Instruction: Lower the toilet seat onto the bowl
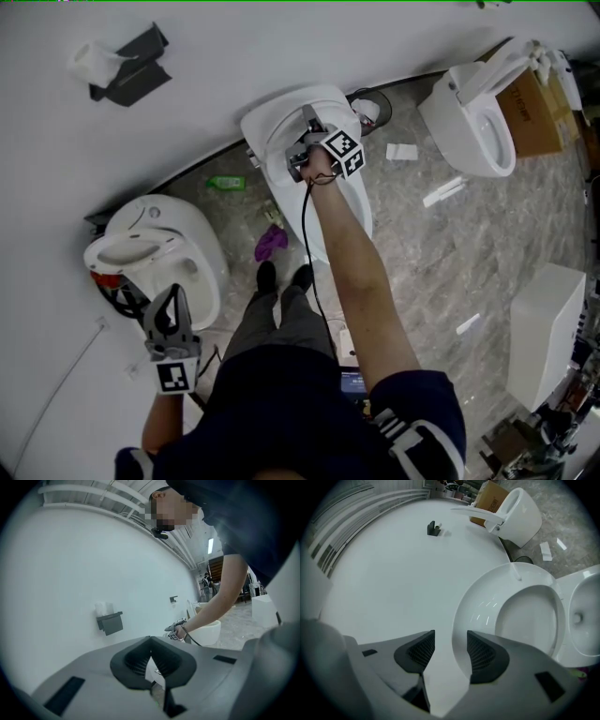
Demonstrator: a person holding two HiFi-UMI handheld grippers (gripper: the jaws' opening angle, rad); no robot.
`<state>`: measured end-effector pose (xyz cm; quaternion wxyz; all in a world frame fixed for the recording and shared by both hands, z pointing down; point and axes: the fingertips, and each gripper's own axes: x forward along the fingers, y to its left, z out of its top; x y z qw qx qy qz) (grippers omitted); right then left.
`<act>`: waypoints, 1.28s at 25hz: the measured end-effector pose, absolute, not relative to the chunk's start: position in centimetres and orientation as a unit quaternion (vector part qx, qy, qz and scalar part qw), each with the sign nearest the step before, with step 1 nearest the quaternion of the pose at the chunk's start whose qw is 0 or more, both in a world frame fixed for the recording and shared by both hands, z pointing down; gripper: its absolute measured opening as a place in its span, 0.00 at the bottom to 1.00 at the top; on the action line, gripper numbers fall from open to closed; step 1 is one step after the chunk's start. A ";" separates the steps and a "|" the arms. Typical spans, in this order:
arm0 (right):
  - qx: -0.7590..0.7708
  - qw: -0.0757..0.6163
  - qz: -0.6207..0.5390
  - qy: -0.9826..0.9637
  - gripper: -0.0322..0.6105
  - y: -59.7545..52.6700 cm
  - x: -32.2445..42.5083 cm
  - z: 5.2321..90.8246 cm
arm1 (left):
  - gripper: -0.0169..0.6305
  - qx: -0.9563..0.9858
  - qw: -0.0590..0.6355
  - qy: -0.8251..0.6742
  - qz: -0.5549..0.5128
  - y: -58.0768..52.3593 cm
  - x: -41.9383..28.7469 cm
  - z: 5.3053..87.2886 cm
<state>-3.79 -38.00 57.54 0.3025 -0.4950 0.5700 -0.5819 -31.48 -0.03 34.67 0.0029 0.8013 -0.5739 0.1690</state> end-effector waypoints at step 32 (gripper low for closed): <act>-0.594 0.208 -0.602 0.491 0.28 -38.9 -3.8 59.6 | 0.06 0.790 0.019 -0.594 0.154 -0.2 -34.0 34.9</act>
